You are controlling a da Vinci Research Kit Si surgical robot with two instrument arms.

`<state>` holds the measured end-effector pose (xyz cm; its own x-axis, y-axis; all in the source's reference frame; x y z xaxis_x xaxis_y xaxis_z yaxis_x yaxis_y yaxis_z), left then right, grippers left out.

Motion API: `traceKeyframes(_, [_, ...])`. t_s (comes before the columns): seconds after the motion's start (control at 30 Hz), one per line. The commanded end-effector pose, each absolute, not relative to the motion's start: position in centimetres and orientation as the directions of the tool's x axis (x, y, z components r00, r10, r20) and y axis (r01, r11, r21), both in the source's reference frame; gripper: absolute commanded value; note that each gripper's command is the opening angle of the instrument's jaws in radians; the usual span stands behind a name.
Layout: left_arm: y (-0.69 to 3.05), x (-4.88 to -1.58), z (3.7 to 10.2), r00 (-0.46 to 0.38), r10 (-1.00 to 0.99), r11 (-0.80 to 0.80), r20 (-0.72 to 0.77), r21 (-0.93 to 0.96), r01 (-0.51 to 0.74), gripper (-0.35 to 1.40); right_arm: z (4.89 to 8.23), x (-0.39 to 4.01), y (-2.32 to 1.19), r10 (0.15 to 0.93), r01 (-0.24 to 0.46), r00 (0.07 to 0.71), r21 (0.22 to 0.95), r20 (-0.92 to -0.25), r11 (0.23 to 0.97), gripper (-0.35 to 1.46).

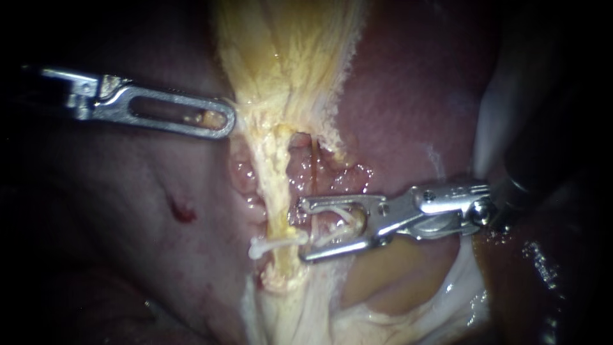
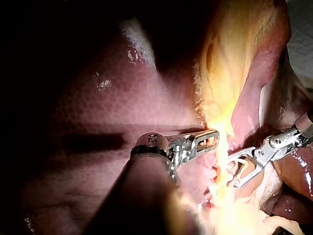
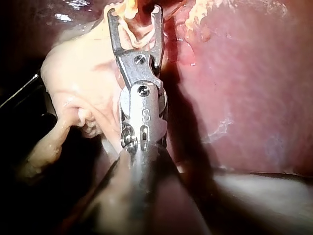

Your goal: Clipping second clip left tube

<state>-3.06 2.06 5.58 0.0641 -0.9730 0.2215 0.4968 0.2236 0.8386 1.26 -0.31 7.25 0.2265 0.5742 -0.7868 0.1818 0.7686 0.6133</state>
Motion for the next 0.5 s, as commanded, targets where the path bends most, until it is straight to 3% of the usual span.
traceKeyframes(0.03, [2.06, -3.07, 5.59, 0.064, -0.973, 0.224, 0.222, 0.838, 0.497, -0.35, 7.25, 1.28, -0.31, 0.576, 0.185, 0.226, 0.615, -0.786, 0.766, 0.5])
traceKeyframes(0.5, [2.06, -3.08, 5.6, 0.063, -0.973, 0.224, 0.222, 0.838, 0.498, -0.35, 7.21, 1.63, -0.39, 0.609, 0.243, 0.192, 0.639, -0.769, 0.73, 0.5])
